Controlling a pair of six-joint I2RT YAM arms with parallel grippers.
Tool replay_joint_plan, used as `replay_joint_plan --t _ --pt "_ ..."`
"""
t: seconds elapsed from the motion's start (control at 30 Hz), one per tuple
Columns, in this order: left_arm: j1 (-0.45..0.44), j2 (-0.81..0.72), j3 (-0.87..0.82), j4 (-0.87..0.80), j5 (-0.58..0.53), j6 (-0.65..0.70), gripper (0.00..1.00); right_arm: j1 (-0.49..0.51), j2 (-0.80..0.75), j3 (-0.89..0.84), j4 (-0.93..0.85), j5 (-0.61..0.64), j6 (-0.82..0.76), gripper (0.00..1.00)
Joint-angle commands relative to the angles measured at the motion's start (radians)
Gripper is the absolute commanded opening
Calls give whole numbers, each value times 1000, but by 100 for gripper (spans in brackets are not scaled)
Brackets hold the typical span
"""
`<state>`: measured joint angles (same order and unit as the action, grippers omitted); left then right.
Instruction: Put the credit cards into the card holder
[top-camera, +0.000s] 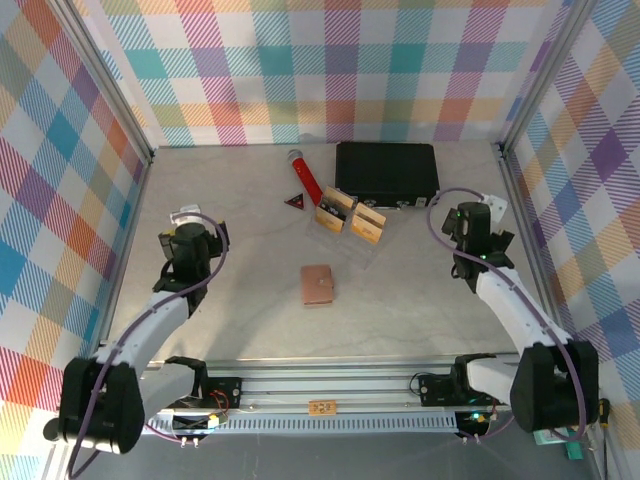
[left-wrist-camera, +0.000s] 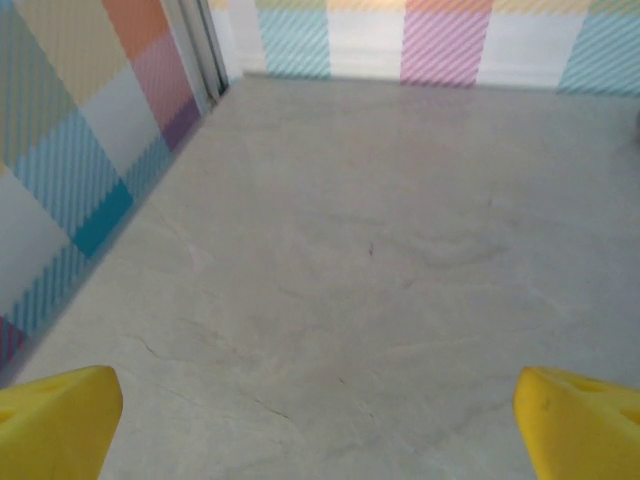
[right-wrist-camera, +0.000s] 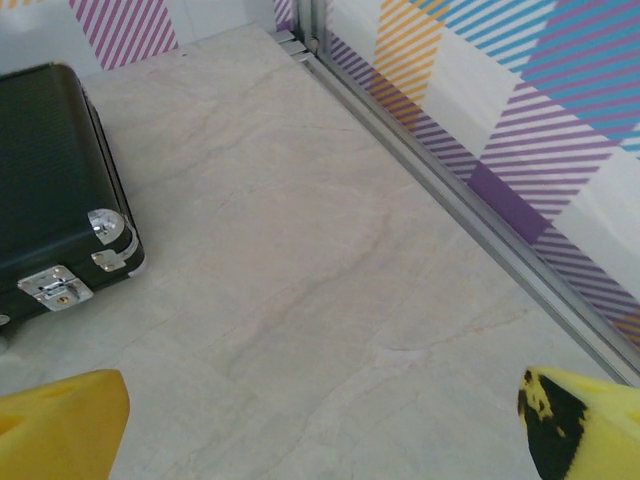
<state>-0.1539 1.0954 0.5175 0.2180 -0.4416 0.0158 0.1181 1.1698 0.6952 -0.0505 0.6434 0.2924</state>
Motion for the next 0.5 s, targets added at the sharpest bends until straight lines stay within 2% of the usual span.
replay_joint_plan --t 0.0,0.27,0.37,0.47 --pt "7 70 -52 208 16 -10 100 0 50 -67 208 1 -117 99" --pt "10 259 -144 481 23 56 100 0 160 -259 615 -153 -214 99" --pt "10 301 -93 427 64 65 100 -1 199 -327 812 -242 -239 99" --pt "35 317 -62 381 181 60 100 -5 279 -368 977 -284 -267 99"
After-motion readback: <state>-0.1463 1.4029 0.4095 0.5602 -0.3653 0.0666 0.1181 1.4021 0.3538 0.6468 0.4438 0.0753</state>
